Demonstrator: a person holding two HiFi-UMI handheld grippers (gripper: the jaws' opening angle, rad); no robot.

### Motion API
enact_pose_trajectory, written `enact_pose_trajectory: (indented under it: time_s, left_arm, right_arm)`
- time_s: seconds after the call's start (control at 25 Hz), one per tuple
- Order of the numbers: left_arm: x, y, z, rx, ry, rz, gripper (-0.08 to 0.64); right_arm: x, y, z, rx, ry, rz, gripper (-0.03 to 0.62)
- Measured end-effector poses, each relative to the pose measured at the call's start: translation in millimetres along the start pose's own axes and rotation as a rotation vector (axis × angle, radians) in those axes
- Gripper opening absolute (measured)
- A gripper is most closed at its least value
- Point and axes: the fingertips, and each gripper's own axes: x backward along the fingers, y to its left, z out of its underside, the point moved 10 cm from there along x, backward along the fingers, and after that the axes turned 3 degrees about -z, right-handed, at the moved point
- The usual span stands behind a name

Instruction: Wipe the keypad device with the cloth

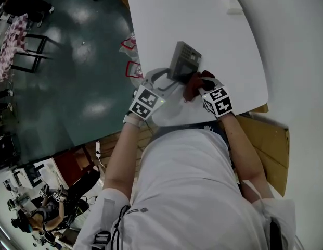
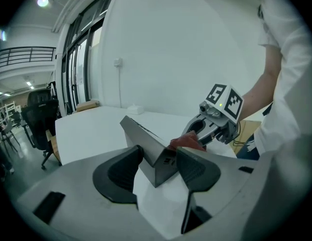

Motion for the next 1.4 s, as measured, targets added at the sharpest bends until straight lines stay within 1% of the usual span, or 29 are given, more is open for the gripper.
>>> enact_pose_trajectory:
  time_s: [0.08, 0.12, 0.2, 0.28, 0.32, 0.36, 0.48, 0.52, 0.72, 0.84, 0.92, 1.0, 1.12, 1.28, 1.4]
  left_arm:
    - [3, -1, -1, 0.012, -0.008, -0.027, 0.222]
    - [5, -2, -2, 0.031, -0.015, -0.042, 0.222]
    - [12, -2, -4, 0.102, -0.035, -0.065, 0.221]
    - [21, -3, -5, 0.175, -0.062, -0.084, 0.219]
    - [26, -5, -6, 0.197, -0.079, -0.096, 0.215]
    - [32, -7, -6, 0.208, -0.095, -0.112, 0.205]
    - [53, -12, -10, 0.217, -0.150, -0.176, 0.116]
    - [61, -14, -12, 0.227, -0.175, -0.193, 0.099]
    - [102, -16, -22, 0.301, -0.306, -0.258, 0.061]
    - [122, -19, -30, 0.311, -0.362, -0.274, 0.034]
    - [133, -22, -40, 0.309, -0.391, -0.275, 0.025]
    - [145, -25, -48, 0.305, -0.418, -0.292, 0.023]
    - [160, -30, -55, 0.292, -0.464, -0.325, 0.021]
    - [178, -35, -62, 0.276, -0.522, -0.350, 0.012]
    - [188, -35, -62, 0.298, -0.549, -0.364, 0.012]
  right_arm:
    - [4, 3, -4, 0.018, 0.000, 0.015, 0.038]
    - [7, 4, -8, 0.038, -0.004, 0.024, 0.038]
    - [15, 7, -17, 0.075, -0.032, 0.041, 0.038]
    - [25, 10, -30, 0.088, -0.082, 0.044, 0.038]
    - [29, 12, -36, 0.091, -0.110, 0.041, 0.038]
    - [34, 14, -42, 0.094, -0.136, 0.037, 0.038]
    - [49, 26, -61, 0.120, -0.204, 0.025, 0.038]
    - [53, 30, -67, 0.132, -0.224, 0.020, 0.038]
    - [71, 56, -95, 0.176, -0.323, -0.020, 0.038]
    - [81, 70, -110, 0.185, -0.385, -0.075, 0.038]
    - [88, 79, -120, 0.183, -0.429, -0.106, 0.038]
    - [95, 88, -131, 0.183, -0.467, -0.127, 0.038]
    - [101, 97, -142, 0.203, -0.512, -0.141, 0.038]
    - [105, 108, -150, 0.225, -0.550, -0.149, 0.038]
    - [104, 113, -154, 0.219, -0.573, -0.154, 0.038]
